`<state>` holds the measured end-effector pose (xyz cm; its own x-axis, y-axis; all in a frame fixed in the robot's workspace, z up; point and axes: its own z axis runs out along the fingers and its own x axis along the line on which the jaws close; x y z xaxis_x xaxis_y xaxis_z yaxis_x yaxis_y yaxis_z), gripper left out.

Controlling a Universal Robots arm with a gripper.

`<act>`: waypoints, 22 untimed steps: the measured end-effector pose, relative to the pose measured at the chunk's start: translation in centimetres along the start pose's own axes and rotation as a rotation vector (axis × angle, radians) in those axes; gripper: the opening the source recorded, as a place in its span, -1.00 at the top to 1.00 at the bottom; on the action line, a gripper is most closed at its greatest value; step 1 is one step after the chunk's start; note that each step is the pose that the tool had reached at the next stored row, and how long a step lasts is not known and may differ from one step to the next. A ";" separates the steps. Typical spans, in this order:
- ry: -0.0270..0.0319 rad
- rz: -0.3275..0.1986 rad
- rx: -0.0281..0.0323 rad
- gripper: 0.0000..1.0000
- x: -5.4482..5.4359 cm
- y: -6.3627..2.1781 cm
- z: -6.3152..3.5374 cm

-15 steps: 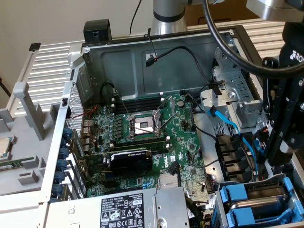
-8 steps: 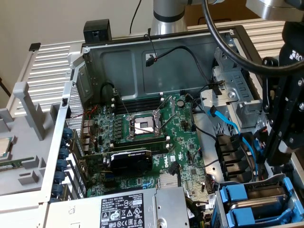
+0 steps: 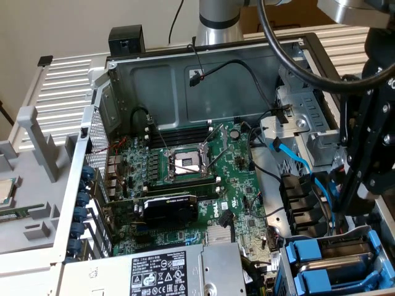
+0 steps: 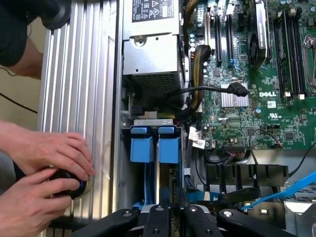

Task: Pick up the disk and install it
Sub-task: 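Insert the first disk wire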

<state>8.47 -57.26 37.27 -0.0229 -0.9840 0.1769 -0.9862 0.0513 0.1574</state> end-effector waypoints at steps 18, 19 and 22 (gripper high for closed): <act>-0.0367 0.028 -0.0427 0.66 -0.2 -0.32 0.70; -0.0385 0.027 -0.0437 0.66 -0.2 -0.40 0.72; -0.0425 0.027 -0.0443 0.66 -0.2 -0.79 0.79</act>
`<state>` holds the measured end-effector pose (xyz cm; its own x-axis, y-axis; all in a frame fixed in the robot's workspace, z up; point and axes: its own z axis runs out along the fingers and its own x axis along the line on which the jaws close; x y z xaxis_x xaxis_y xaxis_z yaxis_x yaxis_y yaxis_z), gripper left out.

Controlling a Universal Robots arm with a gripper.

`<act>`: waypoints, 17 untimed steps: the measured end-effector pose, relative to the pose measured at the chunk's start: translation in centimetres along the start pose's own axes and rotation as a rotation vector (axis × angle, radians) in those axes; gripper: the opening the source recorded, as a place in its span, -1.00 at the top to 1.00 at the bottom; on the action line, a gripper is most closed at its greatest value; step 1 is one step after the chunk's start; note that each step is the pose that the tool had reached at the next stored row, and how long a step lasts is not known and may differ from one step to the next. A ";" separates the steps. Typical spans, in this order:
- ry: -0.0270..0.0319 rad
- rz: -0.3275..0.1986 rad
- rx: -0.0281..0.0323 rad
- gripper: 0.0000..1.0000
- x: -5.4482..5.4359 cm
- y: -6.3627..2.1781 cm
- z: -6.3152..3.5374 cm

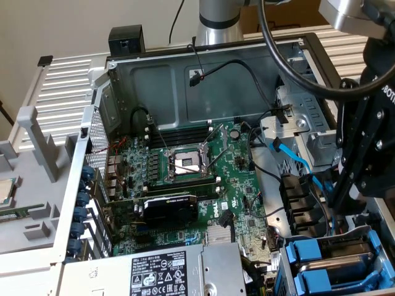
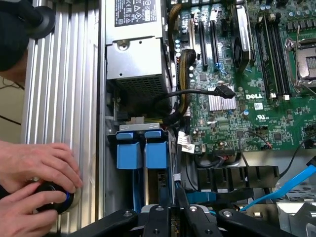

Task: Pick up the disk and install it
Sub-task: 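Insert the first disk wire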

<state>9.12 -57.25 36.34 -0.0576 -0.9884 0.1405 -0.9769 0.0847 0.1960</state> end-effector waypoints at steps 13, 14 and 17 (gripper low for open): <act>-0.0038 0.001 -0.0039 0.66 0.5 -0.58 0.66; -0.0046 0.001 -0.0040 0.66 0.5 -0.60 0.73; -0.0067 0.001 -0.0042 0.66 0.6 -0.67 1.01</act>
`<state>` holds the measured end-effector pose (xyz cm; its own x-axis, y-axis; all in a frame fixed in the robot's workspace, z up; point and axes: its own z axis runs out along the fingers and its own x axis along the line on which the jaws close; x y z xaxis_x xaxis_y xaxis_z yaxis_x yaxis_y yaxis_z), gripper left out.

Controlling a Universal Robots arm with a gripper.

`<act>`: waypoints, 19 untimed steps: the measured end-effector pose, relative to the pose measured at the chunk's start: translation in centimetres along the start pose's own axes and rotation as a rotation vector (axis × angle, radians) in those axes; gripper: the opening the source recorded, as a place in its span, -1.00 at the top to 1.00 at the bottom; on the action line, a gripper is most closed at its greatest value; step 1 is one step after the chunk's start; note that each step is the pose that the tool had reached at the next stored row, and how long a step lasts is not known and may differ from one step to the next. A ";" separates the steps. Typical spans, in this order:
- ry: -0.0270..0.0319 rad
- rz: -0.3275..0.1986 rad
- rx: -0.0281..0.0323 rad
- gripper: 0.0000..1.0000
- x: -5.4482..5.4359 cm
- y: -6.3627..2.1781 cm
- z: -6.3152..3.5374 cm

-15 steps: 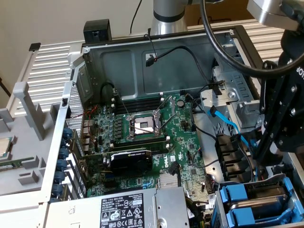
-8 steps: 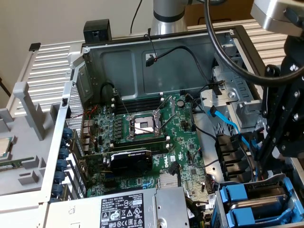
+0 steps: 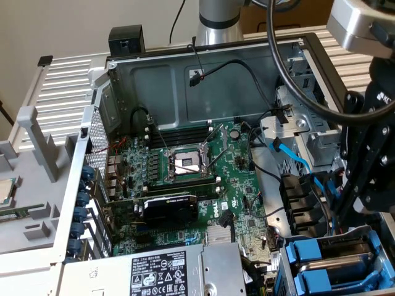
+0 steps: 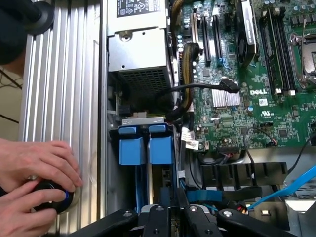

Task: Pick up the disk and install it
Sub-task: 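Insert the first disk wire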

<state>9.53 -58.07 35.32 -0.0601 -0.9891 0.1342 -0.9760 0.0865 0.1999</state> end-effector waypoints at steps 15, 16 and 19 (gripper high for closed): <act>-0.0411 0.000 -0.0040 0.66 0.7 -0.14 0.43; -0.0463 0.002 -0.0046 0.66 0.8 -0.14 0.45; -0.0555 0.006 -0.0058 0.66 0.9 -0.15 0.46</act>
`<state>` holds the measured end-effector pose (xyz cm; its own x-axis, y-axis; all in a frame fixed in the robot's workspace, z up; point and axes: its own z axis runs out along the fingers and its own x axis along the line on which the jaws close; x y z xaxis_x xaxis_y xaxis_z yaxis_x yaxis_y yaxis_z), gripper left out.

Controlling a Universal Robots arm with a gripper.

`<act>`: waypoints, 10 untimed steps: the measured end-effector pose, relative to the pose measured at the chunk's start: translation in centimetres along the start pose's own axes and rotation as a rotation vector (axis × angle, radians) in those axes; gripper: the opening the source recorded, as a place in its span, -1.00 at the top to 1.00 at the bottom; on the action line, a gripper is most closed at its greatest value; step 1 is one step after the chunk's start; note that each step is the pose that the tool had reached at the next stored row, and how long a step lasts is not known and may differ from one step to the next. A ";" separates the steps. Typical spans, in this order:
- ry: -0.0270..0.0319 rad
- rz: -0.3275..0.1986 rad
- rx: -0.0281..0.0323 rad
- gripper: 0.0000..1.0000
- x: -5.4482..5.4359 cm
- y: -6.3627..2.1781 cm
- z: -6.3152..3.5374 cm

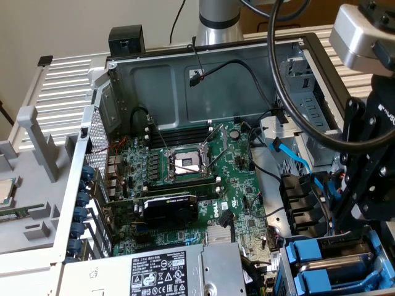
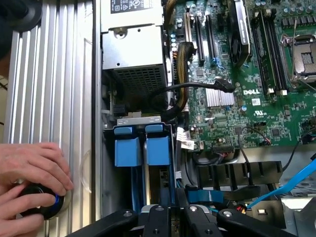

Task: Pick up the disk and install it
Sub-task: 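Insert the first disk wire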

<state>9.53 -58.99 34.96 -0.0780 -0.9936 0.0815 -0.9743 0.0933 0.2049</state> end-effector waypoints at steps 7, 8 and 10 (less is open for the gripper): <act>-0.0055 0.011 -0.0007 0.66 0.3 -0.02 0.02; -0.0056 0.012 -0.0001 0.66 0.3 -0.03 0.01; -0.0058 0.012 0.0005 0.66 0.3 -0.03 0.01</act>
<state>9.54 -59.26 34.96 -0.0906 -0.9928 0.0783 -0.9734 0.1049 0.2035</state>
